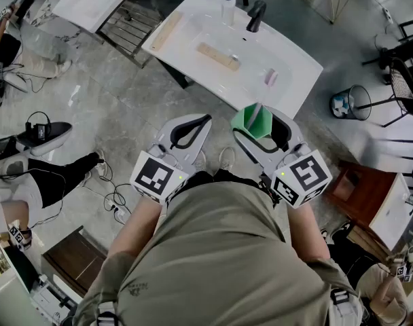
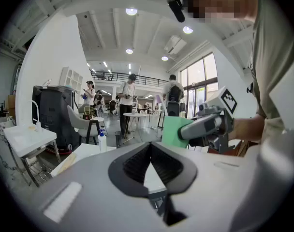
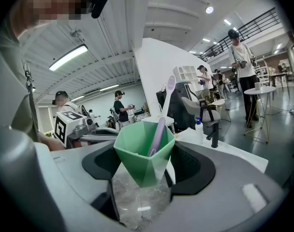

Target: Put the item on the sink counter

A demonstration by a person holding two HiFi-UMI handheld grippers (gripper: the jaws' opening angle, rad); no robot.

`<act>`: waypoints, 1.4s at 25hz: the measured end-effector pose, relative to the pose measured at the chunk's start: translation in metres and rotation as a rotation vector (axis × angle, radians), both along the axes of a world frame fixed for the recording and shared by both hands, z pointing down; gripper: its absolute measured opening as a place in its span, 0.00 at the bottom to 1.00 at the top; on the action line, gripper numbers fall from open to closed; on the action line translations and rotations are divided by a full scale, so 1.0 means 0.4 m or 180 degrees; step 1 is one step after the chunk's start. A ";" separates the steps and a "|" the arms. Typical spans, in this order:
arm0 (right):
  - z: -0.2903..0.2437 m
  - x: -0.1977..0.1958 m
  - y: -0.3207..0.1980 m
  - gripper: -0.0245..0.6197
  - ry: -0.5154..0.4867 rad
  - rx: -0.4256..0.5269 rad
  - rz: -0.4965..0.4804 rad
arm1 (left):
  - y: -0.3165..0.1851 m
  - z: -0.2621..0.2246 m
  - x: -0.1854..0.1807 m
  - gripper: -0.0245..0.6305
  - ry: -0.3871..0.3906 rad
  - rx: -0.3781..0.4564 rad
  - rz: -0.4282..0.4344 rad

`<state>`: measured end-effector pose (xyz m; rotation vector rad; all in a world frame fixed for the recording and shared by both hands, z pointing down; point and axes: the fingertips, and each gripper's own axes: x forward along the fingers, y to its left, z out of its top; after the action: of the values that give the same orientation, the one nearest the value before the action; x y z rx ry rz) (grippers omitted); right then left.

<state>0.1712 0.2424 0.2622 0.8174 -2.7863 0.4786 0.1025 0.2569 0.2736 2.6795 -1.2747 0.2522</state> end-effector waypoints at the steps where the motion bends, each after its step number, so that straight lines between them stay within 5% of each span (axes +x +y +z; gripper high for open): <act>1: 0.000 -0.001 -0.002 0.52 0.0001 0.0002 -0.0003 | -0.002 -0.001 -0.001 0.05 0.0003 0.0004 -0.0004; 35: -0.010 0.049 0.027 0.52 -0.0181 0.0032 -0.0219 | 0.051 -0.025 0.036 0.05 -0.0134 0.0114 -0.0282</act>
<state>0.1908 0.2533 0.2580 0.7182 -2.8605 0.4836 0.1169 0.2772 0.2637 2.6521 -1.4195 0.2779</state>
